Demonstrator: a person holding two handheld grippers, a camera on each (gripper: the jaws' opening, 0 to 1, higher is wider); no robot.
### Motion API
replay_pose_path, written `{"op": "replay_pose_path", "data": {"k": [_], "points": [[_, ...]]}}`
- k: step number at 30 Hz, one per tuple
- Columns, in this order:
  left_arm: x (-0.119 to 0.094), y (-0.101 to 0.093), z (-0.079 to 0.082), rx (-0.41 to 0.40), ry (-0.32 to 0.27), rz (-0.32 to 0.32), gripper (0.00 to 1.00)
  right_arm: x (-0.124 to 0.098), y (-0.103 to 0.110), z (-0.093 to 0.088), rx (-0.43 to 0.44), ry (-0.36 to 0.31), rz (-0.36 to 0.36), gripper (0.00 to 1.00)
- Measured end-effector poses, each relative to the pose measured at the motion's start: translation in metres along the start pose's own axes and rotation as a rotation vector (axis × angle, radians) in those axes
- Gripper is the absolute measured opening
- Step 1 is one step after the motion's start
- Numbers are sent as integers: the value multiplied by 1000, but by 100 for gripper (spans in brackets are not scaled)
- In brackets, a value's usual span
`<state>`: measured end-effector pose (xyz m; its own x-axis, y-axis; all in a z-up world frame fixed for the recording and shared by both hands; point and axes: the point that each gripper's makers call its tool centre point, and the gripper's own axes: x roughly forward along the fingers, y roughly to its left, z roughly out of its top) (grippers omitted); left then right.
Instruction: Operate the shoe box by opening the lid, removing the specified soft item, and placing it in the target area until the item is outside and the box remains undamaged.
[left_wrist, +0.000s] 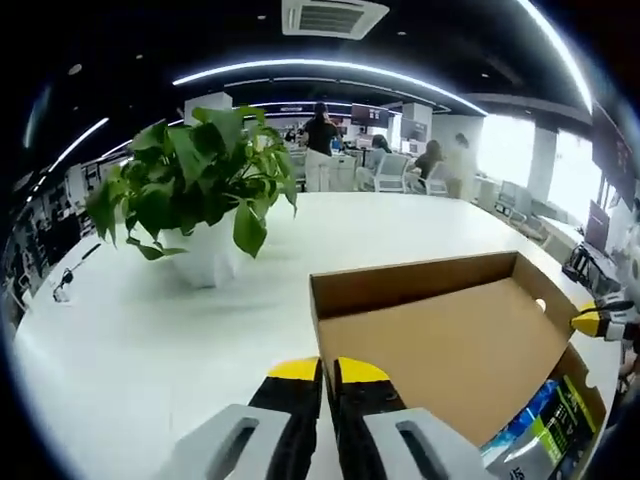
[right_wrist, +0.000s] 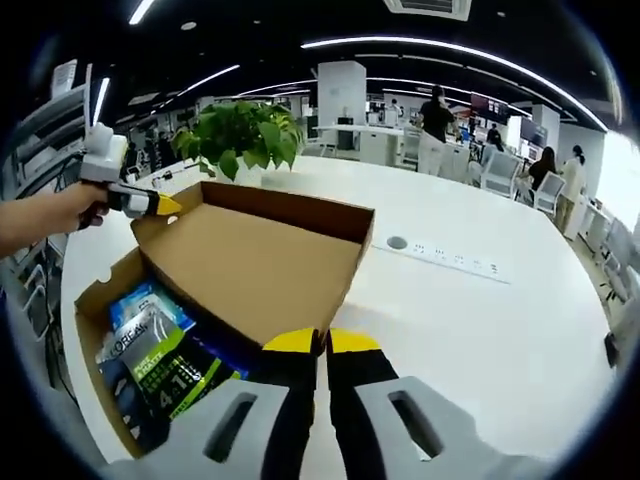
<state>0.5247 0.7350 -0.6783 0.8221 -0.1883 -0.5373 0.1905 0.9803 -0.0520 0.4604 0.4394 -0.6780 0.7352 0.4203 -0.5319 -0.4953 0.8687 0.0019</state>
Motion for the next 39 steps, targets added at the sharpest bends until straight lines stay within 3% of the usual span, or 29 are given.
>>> {"op": "replay_pose_path", "data": {"k": [8,29,39], "points": [[-2,-2,-8,8,21,-17,6,4,-2,-2,-13,14,-3,1],[-50,-9,-30,61,14,-28,20,14,-6,-7,-18,71,20,2],[-80,-27,-24,63,-32,-69,28,15,-7,-7,-6,87,27,3]]}}
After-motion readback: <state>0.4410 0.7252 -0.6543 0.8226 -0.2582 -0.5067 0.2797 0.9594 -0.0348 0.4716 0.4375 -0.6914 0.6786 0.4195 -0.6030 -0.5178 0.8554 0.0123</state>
